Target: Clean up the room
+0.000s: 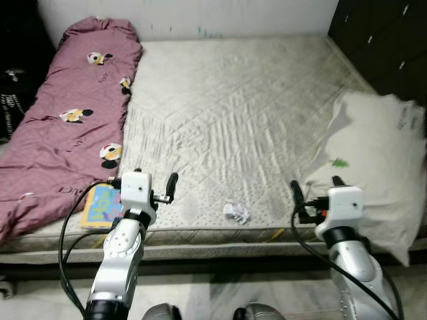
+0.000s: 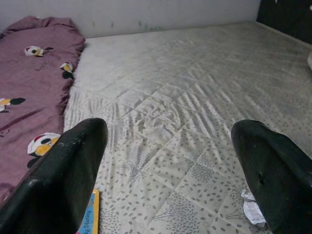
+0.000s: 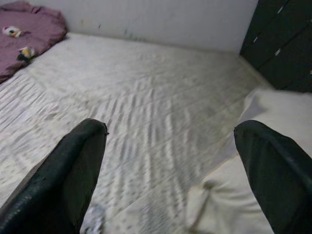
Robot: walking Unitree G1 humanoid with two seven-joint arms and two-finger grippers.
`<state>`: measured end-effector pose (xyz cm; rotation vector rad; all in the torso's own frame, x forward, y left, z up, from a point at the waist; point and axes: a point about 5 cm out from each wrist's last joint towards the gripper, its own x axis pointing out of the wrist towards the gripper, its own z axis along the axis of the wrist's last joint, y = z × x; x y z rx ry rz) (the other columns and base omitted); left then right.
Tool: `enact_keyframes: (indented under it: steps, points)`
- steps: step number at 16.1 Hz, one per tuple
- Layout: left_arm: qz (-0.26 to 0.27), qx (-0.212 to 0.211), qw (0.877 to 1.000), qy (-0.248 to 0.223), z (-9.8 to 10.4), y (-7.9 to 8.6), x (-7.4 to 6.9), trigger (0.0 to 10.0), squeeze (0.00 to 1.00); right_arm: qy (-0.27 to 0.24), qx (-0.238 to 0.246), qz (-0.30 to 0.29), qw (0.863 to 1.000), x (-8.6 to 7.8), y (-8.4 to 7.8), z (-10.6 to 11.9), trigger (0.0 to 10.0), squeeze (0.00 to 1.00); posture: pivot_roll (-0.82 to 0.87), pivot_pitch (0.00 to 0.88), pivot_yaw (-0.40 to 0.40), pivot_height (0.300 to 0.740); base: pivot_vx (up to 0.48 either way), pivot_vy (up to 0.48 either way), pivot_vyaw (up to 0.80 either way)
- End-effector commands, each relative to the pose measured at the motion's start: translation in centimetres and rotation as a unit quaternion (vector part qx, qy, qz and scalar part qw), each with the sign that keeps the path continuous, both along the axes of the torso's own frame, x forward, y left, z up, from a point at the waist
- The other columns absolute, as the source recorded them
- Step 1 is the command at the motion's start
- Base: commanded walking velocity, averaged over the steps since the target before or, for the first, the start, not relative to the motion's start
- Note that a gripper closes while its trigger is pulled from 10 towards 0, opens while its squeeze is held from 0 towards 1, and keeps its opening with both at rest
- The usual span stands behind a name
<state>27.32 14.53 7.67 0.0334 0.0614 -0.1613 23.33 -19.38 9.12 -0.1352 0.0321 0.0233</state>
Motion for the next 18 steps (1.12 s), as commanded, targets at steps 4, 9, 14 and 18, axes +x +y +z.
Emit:
enact_keyframes:
  steps: [4, 9, 14, 18]
  points:
    - [-0.018, -0.002, 1.0, 0.02, -0.5, -0.1, 0.0, 10.0, 0.0, -0.001, 0.001, 0.049, 0.999, 1.7, 1.3, 1.4, 10.0, 0.0, -0.14, 0.108, 0.083, 0.74, 0.0, 0.0, 0.0]
    - [0.008, 0.029, 0.999, -0.018, 0.6, 1.0, 0.9, 10.0, 0.0, -0.033, -0.009, -0.022, 0.999, 2.1, 0.3, 1.4, 10.0, 0.0, -0.09, 0.049, 0.006, 0.74, 0.0, 0.0, 0.0]
    - [0.079, 0.03, 0.996, -0.004, -0.5, 3.3, -1.7, 10.0, 0.0, -0.011, 0.021, -0.061, 0.998, 1.3, -0.2, 0.6, 10.0, 0.0, -0.05, 0.065, -0.044, 0.74, 0.0, 0.0, 0.0]
    - [0.085, 0.022, 0.996, -0.015, 0.2, 3.3, -1.5, 10.0, 0.0, -0.007, 0.053, -0.055, 0.997, 2.2, 0.4, 0.9, 10.0, 0.0, -0.04, 0.068, -0.064, 0.74, 0.0, 0.0, -0.4]
